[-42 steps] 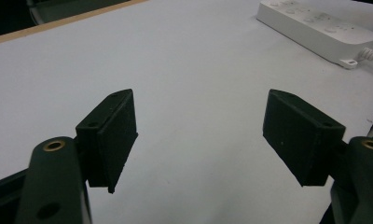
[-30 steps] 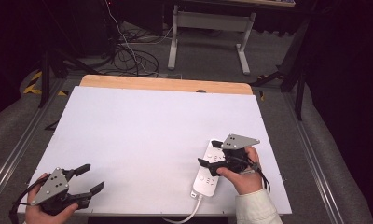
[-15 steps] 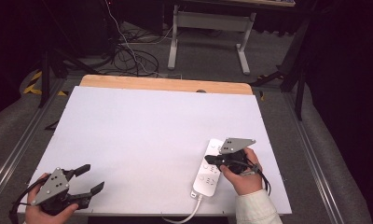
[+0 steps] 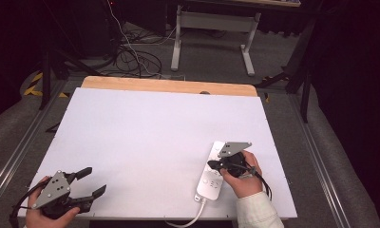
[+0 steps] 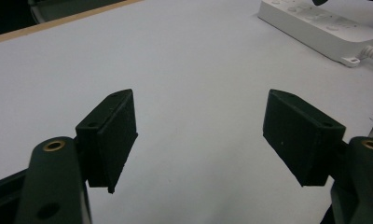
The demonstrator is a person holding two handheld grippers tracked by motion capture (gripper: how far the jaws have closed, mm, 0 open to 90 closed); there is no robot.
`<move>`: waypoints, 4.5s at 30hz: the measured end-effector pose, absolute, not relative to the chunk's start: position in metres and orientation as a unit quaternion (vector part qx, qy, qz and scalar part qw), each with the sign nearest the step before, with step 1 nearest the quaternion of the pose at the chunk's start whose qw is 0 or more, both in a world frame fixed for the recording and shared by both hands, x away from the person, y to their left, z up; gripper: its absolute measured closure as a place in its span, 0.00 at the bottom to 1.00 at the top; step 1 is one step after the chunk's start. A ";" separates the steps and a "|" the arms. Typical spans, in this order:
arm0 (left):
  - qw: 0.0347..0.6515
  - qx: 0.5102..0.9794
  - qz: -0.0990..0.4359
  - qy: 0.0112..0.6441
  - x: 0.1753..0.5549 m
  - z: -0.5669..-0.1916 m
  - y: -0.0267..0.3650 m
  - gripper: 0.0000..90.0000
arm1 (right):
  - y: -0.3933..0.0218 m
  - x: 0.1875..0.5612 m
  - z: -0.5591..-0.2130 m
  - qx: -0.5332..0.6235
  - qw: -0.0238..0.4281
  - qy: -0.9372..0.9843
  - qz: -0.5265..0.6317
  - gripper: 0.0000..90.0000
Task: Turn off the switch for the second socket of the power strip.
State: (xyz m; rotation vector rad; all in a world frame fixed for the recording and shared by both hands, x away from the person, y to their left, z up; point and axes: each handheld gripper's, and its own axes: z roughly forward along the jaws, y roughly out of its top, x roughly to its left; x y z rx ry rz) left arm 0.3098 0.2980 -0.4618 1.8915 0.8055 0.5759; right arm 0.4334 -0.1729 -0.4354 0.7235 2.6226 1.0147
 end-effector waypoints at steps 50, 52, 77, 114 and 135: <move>0.480 0.777 0.234 0.332 0.310 -0.462 0.298 0.29 | -0.162 0.432 -0.450 0.250 0.131 0.908 0.309 1.00; 0.480 0.777 0.234 0.332 0.310 -0.462 0.298 0.29 | -0.162 0.432 -0.450 0.251 0.131 0.908 0.308 1.00; 0.480 0.777 0.234 0.333 0.309 -0.463 0.296 0.29 | -0.160 0.430 -0.449 0.253 0.156 0.912 0.284 1.00; 0.481 0.776 0.232 0.335 0.311 -0.463 0.297 0.29 | -0.163 0.420 -0.439 0.257 0.170 0.887 0.345 1.00; 0.483 0.775 0.232 0.335 0.311 -0.463 0.298 0.29 | -0.170 0.408 -0.418 0.240 0.177 0.868 0.396 0.96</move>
